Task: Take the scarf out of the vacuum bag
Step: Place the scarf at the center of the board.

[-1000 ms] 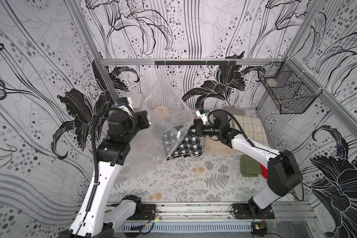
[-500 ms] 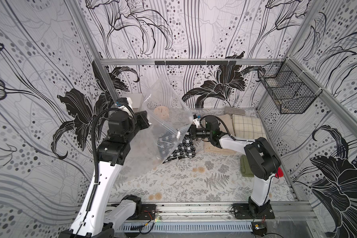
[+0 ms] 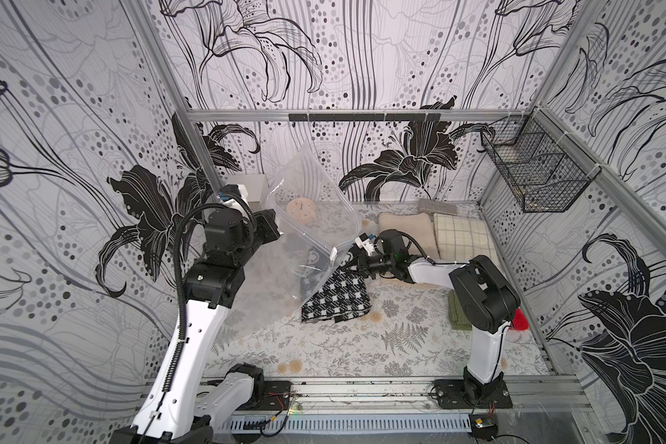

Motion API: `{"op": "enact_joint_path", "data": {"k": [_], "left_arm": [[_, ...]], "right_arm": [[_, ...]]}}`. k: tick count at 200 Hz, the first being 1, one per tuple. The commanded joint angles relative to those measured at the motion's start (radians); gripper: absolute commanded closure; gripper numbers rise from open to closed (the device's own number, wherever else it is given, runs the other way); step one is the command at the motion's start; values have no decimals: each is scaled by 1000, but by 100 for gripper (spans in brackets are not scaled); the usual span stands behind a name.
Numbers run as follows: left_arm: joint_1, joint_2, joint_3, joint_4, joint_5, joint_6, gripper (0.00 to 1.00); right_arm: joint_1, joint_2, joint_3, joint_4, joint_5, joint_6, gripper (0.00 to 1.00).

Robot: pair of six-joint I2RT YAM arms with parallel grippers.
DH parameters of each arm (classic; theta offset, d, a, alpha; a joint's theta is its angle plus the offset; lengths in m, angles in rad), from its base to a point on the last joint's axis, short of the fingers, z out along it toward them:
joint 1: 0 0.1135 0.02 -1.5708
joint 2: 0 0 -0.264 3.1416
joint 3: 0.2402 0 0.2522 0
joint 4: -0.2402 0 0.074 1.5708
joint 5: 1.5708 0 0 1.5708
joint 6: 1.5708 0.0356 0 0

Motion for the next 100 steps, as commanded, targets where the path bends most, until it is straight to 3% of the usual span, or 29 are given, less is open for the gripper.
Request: {"op": "enact_joint_path", "data": {"k": [1, 36, 100], "left_arm": [[6, -11, -4, 61, 12, -6, 100], [5, -6, -7, 67, 22, -13, 100], [5, 2, -8, 80, 51, -31, 100]], "right_arm": [[6, -40, 1, -199, 47, -156, 100], [6, -23, 36, -385, 158, -260, 100], [22, 77, 183, -462, 291, -281, 100]]}}
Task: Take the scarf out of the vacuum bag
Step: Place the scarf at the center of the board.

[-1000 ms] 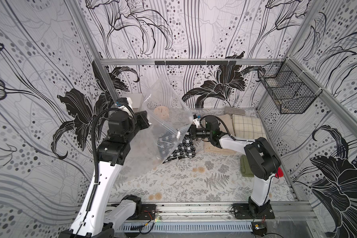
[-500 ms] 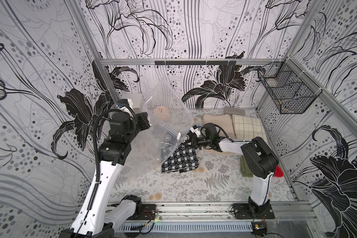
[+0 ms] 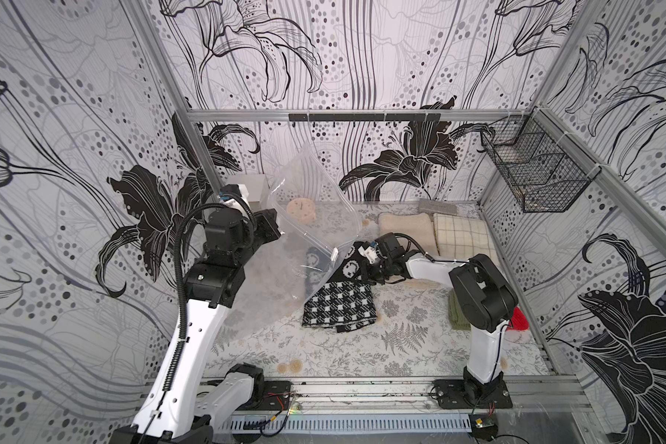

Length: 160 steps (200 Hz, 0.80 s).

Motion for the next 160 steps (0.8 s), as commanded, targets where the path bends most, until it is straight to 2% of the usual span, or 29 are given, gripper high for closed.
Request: {"op": "enact_joint_path", "data": {"k": [1, 67, 97, 133, 160], "left_arm": [[6, -1, -6, 69, 29, -10, 100], [5, -9, -16, 67, 36, -17, 100], [5, -13, -15, 62, 40, -16, 100], [5, -20, -16, 66, 42, -15, 100], [6, -18, -11, 67, 43, -15, 100]], "right_arm": [[14, 44, 74, -49, 76, -29, 100], [29, 119, 163, -47, 226, -10, 100], [28, 114, 196, -123, 250, -43, 72], [28, 53, 237, -219, 261, -136, 61], [28, -10, 306, -395, 436, -233, 59]]}}
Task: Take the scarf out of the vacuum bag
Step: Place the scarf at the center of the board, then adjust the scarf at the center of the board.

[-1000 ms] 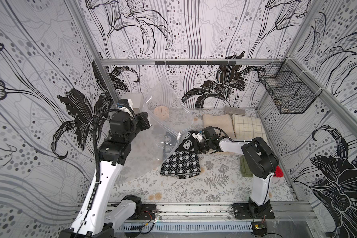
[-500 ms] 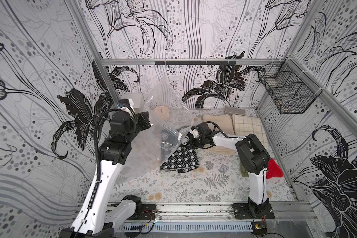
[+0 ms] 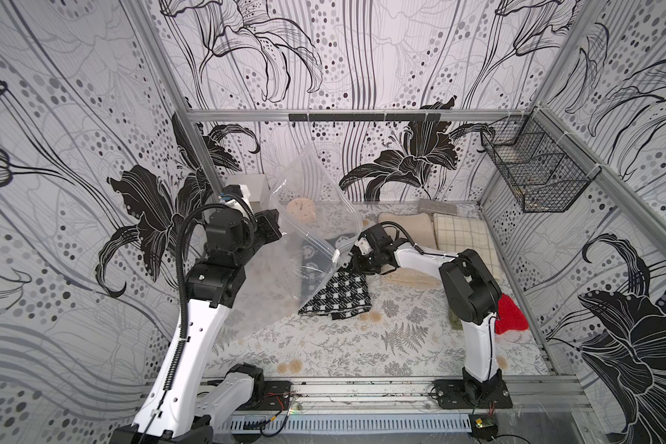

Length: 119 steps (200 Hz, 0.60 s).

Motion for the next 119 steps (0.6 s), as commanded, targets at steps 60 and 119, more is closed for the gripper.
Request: {"op": "enact_joint_path", "data": {"k": [60, 119], "left_arm": [[6, -9, 29, 80, 46, -26, 100], [5, -87, 29, 137, 55, -69, 100]], "right_arm": [[40, -213, 127, -425, 534, -199, 59], [155, -182, 139, -250, 110, -165, 59]]}}
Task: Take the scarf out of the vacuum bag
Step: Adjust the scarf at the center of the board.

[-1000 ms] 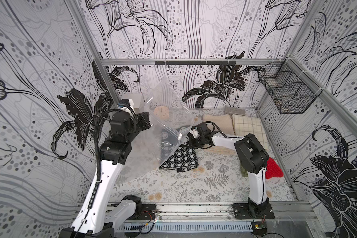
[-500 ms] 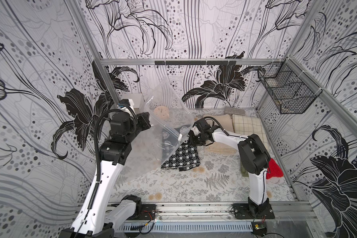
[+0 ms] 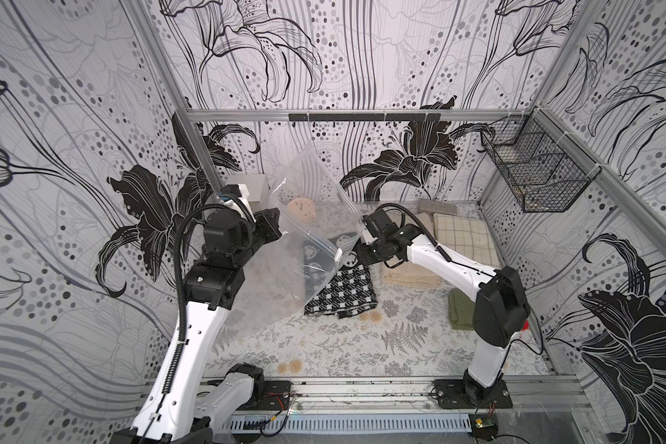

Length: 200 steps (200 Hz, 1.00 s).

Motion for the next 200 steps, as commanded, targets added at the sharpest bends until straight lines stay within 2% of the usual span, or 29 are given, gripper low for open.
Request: {"op": "enact_joint_path", "data": {"k": [1, 41, 50, 74, 92, 134, 156, 175, 189, 200], "left_arm": [[5, -63, 29, 117, 28, -32, 100], [6, -105, 28, 154, 47, -67, 100], [5, -110, 30, 156, 53, -69, 100], [6, -124, 21, 170, 59, -79, 100], [6, -131, 20, 157, 35, -74, 100], [6, -160, 3, 126, -66, -65, 100], [6, -164, -6, 133, -84, -61, 100], [6, -161, -13, 147, -87, -65, 100], [5, -161, -15, 164, -84, -71, 100], [5, -162, -11, 174, -79, -73, 100]], "right_arm": [[49, 47, 26, 60, -172, 9, 59], [88, 243, 205, 58, -142, 43, 59], [91, 295, 285, 42, -138, 45, 59], [100, 421, 453, -30, -61, 51, 59], [100, 447, 498, -47, 34, 72, 59], [96, 334, 381, -45, 331, 119, 59], [96, 226, 257, -31, 441, 140, 58], [93, 136, 134, 1, 435, 140, 58], [93, 98, 68, 32, 355, 107, 58], [93, 91, 34, 56, 235, 80, 58]]}}
